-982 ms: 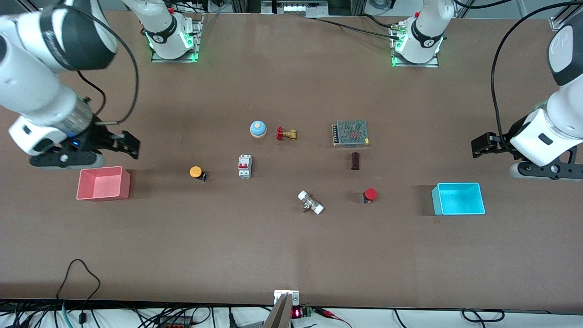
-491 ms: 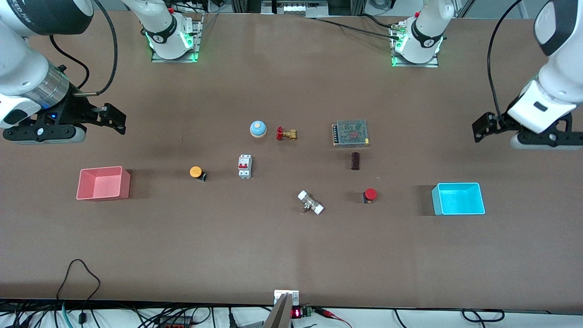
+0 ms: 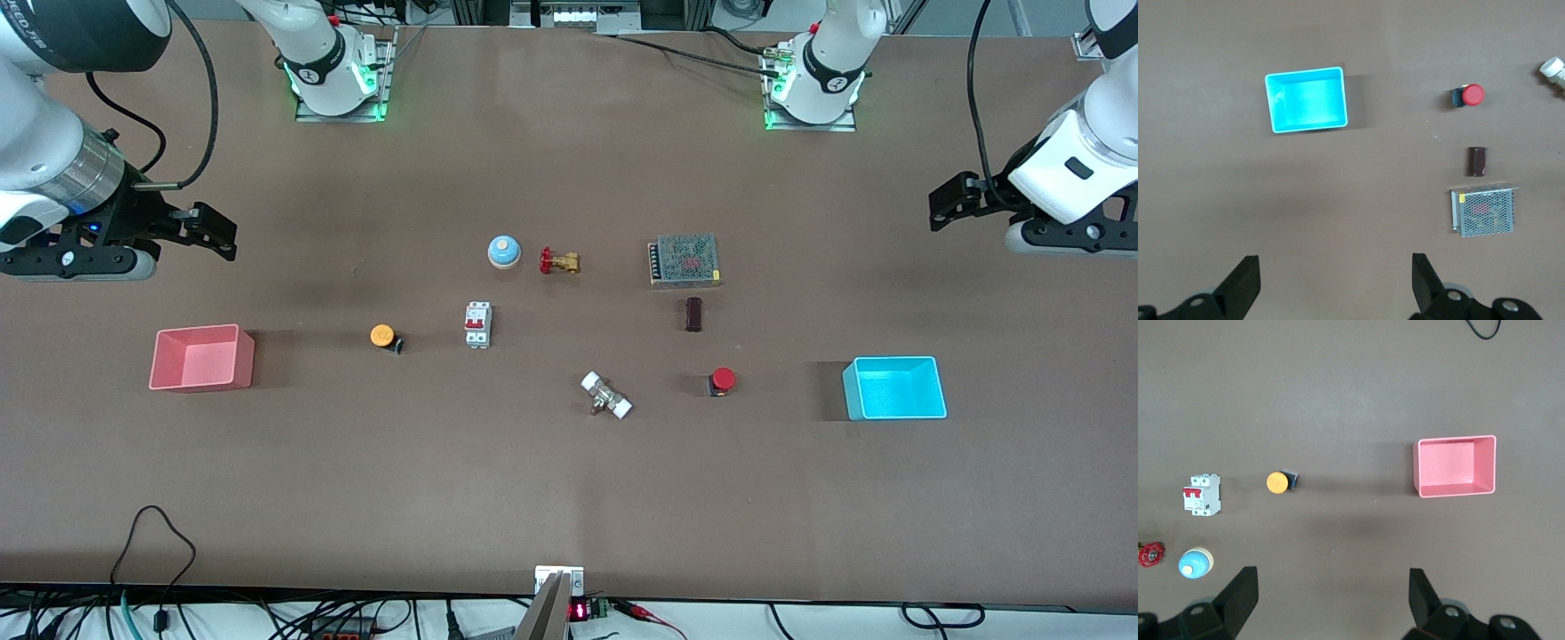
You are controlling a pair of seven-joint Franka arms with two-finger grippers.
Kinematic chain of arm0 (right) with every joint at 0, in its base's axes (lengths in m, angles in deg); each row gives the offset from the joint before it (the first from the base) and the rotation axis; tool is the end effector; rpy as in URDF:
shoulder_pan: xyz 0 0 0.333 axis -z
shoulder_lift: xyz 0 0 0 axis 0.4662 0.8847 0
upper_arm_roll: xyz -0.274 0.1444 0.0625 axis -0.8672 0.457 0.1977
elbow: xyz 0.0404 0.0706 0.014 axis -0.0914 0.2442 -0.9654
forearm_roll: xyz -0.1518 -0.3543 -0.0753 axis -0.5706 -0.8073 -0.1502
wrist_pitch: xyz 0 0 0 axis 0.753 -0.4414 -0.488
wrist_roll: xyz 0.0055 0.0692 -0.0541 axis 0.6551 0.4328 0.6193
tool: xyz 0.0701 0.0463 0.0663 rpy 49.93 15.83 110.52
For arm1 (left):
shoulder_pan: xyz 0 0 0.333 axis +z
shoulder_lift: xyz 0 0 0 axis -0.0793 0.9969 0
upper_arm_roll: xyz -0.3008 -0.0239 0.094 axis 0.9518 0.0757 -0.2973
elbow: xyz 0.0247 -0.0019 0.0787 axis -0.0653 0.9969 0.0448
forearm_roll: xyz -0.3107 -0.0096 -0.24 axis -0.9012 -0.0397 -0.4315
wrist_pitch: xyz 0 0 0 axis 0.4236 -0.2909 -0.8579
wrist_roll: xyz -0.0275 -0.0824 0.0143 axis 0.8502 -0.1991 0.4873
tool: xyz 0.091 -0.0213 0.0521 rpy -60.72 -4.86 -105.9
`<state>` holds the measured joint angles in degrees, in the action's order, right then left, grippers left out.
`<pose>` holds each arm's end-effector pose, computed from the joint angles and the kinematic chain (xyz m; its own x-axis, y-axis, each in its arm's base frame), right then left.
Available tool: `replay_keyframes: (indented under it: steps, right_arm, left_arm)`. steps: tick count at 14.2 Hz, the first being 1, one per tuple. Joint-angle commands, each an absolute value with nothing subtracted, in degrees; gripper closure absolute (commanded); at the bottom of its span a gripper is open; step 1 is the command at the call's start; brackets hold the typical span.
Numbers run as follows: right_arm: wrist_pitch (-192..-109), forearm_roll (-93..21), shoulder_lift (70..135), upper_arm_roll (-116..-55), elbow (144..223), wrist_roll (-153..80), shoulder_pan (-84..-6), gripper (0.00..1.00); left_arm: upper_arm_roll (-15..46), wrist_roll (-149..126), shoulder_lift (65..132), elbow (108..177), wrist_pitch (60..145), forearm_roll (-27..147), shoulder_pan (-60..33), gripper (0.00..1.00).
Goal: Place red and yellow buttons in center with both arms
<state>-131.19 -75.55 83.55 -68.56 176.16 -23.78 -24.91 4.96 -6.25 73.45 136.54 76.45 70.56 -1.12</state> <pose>0.5815 0.0786 0.5710 0.9997 0.0239 -0.0073 0.0241 -0.9992 0.0304 0.5557 -0.0380 0.5888 0.9966 -0.0555 -0.0612 -0.0571 -0.9981 -0.0241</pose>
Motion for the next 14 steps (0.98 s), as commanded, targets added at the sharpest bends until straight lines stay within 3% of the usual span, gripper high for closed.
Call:
replay_keyframes:
  steps: [1, 14]
  right_arm:
    - [-129.33, -74.72, 84.13, -68.76, 174.57, -24.99, -24.98, 0.0]
    - [-129.68, -75.16, 84.4, -68.76, 174.39, -24.99, -24.19, 0.0]
  left_arm:
    - [5.05, -4.22, 74.64, 135.01, 78.24, 69.23, -0.68, 0.0]
    - [4.96, -4.31, 74.29, 135.54, 78.95, 69.84, -1.21, 0.0]
